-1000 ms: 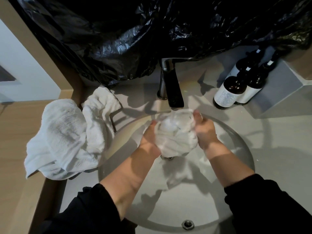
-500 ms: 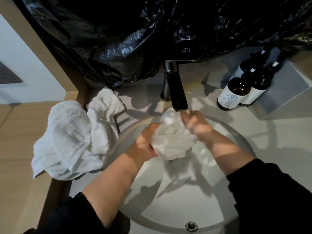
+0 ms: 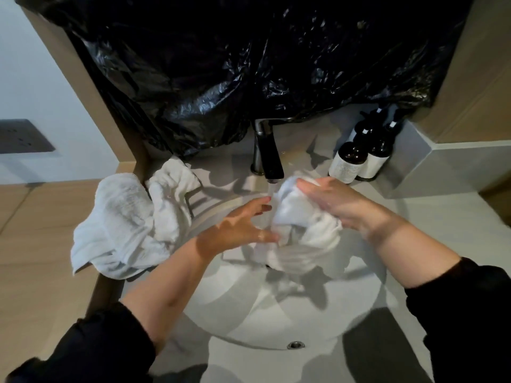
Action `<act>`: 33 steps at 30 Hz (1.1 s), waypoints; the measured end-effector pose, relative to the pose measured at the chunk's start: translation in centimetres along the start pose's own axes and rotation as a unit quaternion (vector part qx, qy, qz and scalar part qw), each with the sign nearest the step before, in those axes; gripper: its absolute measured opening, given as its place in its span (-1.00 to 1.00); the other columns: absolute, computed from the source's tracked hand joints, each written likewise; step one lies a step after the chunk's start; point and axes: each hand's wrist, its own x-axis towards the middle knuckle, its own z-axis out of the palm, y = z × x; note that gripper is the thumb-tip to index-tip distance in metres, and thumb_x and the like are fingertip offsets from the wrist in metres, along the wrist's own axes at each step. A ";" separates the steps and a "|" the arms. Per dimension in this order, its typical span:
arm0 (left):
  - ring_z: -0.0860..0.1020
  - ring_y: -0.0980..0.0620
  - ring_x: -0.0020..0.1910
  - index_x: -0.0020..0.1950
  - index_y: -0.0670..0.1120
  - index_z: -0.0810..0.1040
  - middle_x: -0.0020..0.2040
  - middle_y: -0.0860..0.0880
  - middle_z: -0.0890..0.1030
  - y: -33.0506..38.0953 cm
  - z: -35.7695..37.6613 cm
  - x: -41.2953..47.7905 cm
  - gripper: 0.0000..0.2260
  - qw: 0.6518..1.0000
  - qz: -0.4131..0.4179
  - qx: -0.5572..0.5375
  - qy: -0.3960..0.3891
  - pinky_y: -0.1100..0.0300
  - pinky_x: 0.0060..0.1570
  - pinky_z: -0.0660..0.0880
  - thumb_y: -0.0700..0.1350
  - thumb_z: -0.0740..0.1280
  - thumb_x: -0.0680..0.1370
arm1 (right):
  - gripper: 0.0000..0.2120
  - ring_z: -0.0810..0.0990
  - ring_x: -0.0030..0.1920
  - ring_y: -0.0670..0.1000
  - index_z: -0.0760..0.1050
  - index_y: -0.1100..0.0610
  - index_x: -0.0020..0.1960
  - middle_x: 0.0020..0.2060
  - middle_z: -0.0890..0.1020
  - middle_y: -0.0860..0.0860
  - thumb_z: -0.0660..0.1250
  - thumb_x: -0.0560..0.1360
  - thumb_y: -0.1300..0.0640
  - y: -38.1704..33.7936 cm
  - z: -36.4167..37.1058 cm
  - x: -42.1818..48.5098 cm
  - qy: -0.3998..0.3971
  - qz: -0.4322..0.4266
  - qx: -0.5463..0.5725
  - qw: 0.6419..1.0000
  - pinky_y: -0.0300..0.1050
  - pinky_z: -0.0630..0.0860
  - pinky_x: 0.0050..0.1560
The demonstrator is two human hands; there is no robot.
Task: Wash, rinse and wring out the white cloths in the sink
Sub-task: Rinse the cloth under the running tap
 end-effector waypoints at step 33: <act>0.59 -0.03 -0.23 -0.10 -0.07 0.48 -0.21 -0.04 0.59 10.2 -1.1 -3.4 -0.81 0.960 0.173 -0.146 0.166 0.06 -0.21 0.56 -0.12 0.40 0.34 | -0.25 0.57 0.22 0.16 0.51 0.28 0.21 0.15 0.62 0.18 0.68 0.12 0.06 7.0 0.8 -4.5 -0.265 0.059 0.196 0.942 0.00 0.47 0.27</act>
